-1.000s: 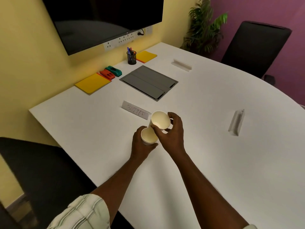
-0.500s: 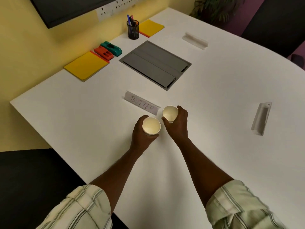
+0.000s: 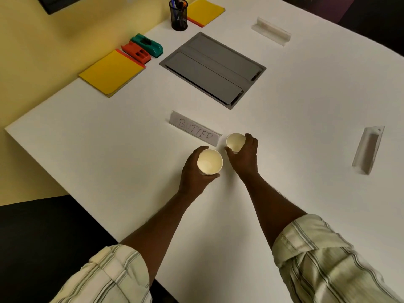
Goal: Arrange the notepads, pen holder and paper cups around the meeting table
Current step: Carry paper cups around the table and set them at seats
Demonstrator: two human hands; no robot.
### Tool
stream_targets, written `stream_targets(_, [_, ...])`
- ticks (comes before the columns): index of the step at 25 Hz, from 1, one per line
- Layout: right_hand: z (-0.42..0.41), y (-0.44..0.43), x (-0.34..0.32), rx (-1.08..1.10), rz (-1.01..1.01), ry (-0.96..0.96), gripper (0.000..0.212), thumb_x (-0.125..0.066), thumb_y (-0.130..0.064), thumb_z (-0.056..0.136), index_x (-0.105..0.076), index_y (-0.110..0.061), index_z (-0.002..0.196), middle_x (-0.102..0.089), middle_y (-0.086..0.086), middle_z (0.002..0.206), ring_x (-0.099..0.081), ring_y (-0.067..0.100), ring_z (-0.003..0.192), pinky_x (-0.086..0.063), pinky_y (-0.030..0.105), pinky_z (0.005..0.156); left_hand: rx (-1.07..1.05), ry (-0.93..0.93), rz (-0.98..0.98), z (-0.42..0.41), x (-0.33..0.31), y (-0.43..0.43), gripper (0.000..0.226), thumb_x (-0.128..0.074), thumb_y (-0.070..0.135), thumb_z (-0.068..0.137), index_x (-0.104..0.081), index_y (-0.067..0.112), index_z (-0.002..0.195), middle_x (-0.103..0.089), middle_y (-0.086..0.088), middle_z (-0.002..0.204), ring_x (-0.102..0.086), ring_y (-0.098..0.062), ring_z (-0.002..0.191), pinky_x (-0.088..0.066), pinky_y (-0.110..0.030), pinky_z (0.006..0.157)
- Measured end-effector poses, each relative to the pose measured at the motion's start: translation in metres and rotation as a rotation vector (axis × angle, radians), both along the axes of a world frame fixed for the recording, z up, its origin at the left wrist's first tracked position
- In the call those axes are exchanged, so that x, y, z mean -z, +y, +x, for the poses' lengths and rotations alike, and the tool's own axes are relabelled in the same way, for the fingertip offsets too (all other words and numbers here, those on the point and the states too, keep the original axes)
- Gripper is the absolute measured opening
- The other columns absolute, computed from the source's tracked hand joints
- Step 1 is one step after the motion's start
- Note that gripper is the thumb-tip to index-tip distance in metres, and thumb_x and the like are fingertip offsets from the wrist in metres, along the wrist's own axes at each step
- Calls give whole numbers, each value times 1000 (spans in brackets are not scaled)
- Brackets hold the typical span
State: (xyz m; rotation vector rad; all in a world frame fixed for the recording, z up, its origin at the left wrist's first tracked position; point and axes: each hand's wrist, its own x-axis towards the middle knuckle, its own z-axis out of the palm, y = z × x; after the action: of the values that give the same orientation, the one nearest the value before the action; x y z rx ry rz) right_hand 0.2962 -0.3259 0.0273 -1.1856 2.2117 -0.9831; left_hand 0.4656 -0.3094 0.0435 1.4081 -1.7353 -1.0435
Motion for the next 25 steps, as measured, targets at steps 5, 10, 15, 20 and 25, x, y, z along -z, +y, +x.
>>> stream_targets(5, [1,-7,4,21,3,21,82,-80,-29,74,-35,-3,137,-41,15,133,-51,34,117,-49,44,94,9,-2,9,1,8,-4,92,-93,23,50,-49,12,129,-56,-3,131,-48,-11,119,-40,-22,100])
stream_targets(10, [9,14,-8,172,-46,7,95,-79,-39,74,-26,-5,144,-29,13,147,-39,31,132,-42,41,105,21,3,3,-4,6,3,91,-93,21,49,-49,8,128,-57,-6,129,-47,-9,115,-40,-22,99])
stream_targets(15, [20,86,-11,144,-83,-18,58,-53,-3,86,-33,-9,140,-43,8,135,-47,21,124,-43,36,104,94,4,12,-14,-2,35,91,-92,18,51,-47,12,130,-56,-2,131,-45,-6,117,-39,-21,100])
stream_targets(20, [16,171,-22,1,7,-70,67,-41,10,80,-34,-16,141,-48,2,135,-46,12,126,-44,30,103,149,26,24,-26,-19,89,90,-92,16,52,-47,14,130,-54,5,129,-46,-4,117,-38,-21,99])
stream_targets(25, [5,261,-39,-55,-15,-70,61,-48,4,85,-33,-14,142,-47,2,135,-46,12,123,-42,25,102,187,40,39,-44,-39,166,88,-91,16,53,-47,17,129,-55,5,129,-49,-8,115,-41,-25,97])
